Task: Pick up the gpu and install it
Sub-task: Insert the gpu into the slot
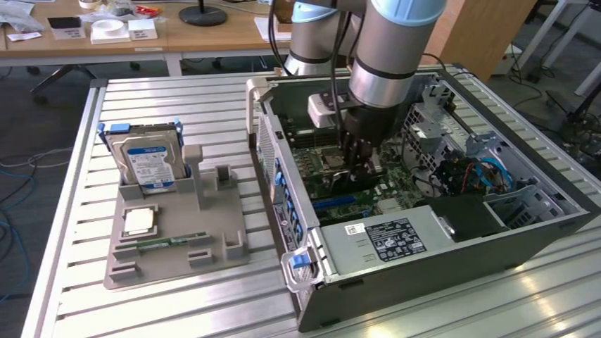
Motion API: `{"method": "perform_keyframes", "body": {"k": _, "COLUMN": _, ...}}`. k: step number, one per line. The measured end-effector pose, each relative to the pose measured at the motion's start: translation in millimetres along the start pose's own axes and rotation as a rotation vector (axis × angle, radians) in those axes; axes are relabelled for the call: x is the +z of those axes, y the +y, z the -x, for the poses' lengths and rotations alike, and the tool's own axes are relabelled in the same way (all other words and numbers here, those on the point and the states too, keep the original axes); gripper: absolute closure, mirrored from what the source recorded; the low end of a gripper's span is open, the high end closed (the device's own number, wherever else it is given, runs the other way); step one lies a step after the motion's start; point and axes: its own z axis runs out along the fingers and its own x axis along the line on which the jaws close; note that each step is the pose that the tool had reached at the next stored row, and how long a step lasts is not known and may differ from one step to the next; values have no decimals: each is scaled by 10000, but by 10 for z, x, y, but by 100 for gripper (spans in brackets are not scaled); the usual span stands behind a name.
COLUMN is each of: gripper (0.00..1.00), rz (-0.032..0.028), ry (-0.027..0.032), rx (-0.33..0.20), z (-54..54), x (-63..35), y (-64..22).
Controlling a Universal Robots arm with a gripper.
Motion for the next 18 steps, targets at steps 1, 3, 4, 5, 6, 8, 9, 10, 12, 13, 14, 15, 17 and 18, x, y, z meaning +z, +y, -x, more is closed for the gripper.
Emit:
{"method": "perform_keyframes", "body": {"k": 1, "gripper": 73, "rz": 0, "ry": 0, "rx": 0, "z": 0, "x": 1, "y": 4}}
{"method": "perform_keyframes", "body": {"k": 3, "gripper": 73, "rz": 0, "ry": 0, "rx": 1, "z": 0, "x": 3, "y": 12}}
{"method": "perform_keyframes", "body": {"k": 4, "gripper": 73, "rz": 0, "ry": 0, "rx": 1, "z": 1, "x": 4, "y": 16}}
{"method": "perform_keyframes", "body": {"k": 5, "gripper": 73, "rz": 0, "ry": 0, "rx": 1, "z": 1, "x": 5, "y": 19}}
{"method": "perform_keyframes", "body": {"k": 6, "gripper": 73, "rz": 0, "ry": -1, "rx": 1, "z": 1, "x": 7, "y": 22}}
{"method": "perform_keyframes", "body": {"k": 8, "gripper": 73, "rz": -1, "ry": -1, "rx": -1, "z": 1, "x": 24, "y": 23}}
{"method": "perform_keyframes", "body": {"k": 9, "gripper": 73, "rz": 0, "ry": -1, "rx": 1, "z": 2, "x": 34, "y": 24}}
{"method": "perform_keyframes", "body": {"k": 10, "gripper": 73, "rz": 0, "ry": -1, "rx": 1, "z": 2, "x": 45, "y": 25}}
{"method": "perform_keyframes", "body": {"k": 12, "gripper": 73, "rz": 0, "ry": -1, "rx": 1, "z": 2, "x": 63, "y": 26}}
{"method": "perform_keyframes", "body": {"k": 13, "gripper": 73, "rz": 0, "ry": 0, "rx": 1, "z": 3, "x": 73, "y": 27}}
{"method": "perform_keyframes", "body": {"k": 14, "gripper": 73, "rz": 0, "ry": -1, "rx": 1, "z": 3, "x": 81, "y": 27}}
{"method": "perform_keyframes", "body": {"k": 15, "gripper": 73, "rz": 0, "ry": -2, "rx": 1, "z": 4, "x": 86, "y": 27}}
{"method": "perform_keyframes", "body": {"k": 17, "gripper": 73, "rz": 1, "ry": 1, "rx": 1, "z": 4, "x": 95, "y": 27}}
{"method": "perform_keyframes", "body": {"k": 18, "gripper": 73, "rz": 1, "ry": 2, "rx": 1, "z": 4, "x": 95, "y": 28}}
